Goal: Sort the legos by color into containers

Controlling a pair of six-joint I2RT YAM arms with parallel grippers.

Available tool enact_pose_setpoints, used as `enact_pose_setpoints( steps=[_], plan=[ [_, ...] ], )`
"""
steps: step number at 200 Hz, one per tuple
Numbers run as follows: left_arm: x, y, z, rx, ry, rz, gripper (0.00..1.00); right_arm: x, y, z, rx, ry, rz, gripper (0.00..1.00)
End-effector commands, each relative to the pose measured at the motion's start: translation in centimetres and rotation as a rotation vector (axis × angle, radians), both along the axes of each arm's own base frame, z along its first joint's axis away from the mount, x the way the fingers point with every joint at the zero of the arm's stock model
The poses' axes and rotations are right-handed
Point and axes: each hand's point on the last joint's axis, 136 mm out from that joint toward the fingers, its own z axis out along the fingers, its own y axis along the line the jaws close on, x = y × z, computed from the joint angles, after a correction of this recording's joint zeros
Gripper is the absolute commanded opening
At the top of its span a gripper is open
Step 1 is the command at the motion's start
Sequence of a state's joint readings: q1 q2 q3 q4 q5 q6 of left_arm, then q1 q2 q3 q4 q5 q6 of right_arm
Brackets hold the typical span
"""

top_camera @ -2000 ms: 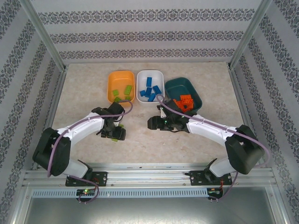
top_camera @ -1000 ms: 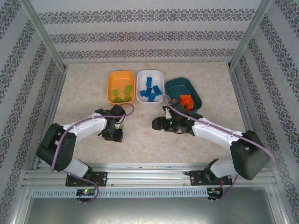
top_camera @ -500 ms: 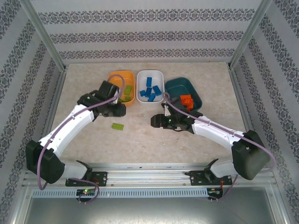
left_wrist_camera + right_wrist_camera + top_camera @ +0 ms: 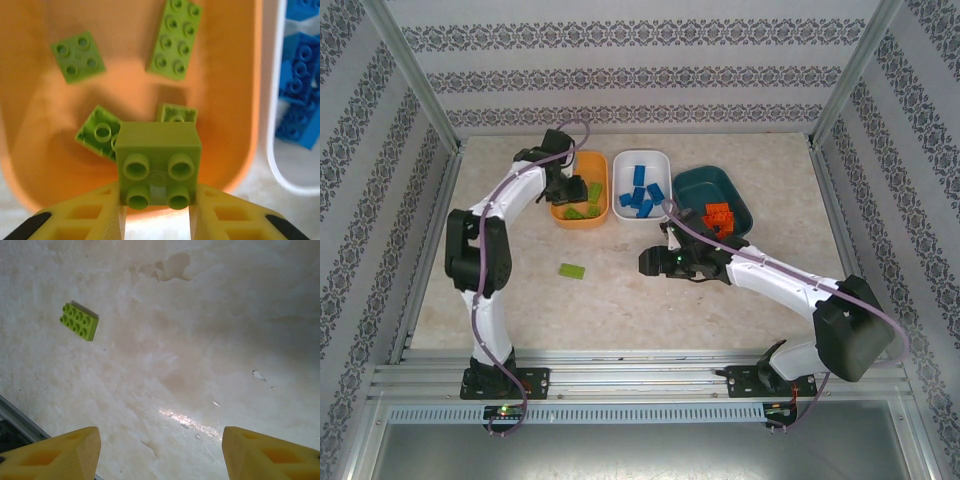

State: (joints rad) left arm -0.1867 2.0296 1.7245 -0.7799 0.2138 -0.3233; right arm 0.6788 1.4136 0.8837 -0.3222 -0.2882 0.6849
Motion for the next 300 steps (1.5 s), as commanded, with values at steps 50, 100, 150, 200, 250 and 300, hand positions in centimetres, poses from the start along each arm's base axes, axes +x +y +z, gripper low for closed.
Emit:
enact_pose_setpoints(
  steps=[50,100,150,200,250,300],
  plan=[
    [4.4,0.8,-2.6,0.031,0.004,-0.033,0.37,0.1,0.8,-2.2,-0.049,0.057,0.004,0.67],
    [4.2,0.9,-2.0,0.027,-0.002,-0.036,0.48,0.2,1.8,-2.4,-0.059,0.053,0.025,0.70],
    [3.0,0.6,3.1,-0.012,-0.080,-0.039,0.54,-0.1,2.6,-1.8,-0.058,0.036,0.044,0.71],
    [-1.9,0.7,7.7,-0.051,-0.160,-0.059,0.67,-0.8,2.2,-0.7,-0.056,0.003,0.043,0.73],
    [-8.6,0.2,10.2,-0.112,-0.196,-0.088,0.79,-1.4,1.8,0.5,-0.039,-0.024,0.043,0.74],
    [-15.8,-1.1,9.6,-0.082,-0.132,-0.197,0.98,-2.5,0.3,1.6,-0.037,-0.064,0.030,0.75]
  ],
)
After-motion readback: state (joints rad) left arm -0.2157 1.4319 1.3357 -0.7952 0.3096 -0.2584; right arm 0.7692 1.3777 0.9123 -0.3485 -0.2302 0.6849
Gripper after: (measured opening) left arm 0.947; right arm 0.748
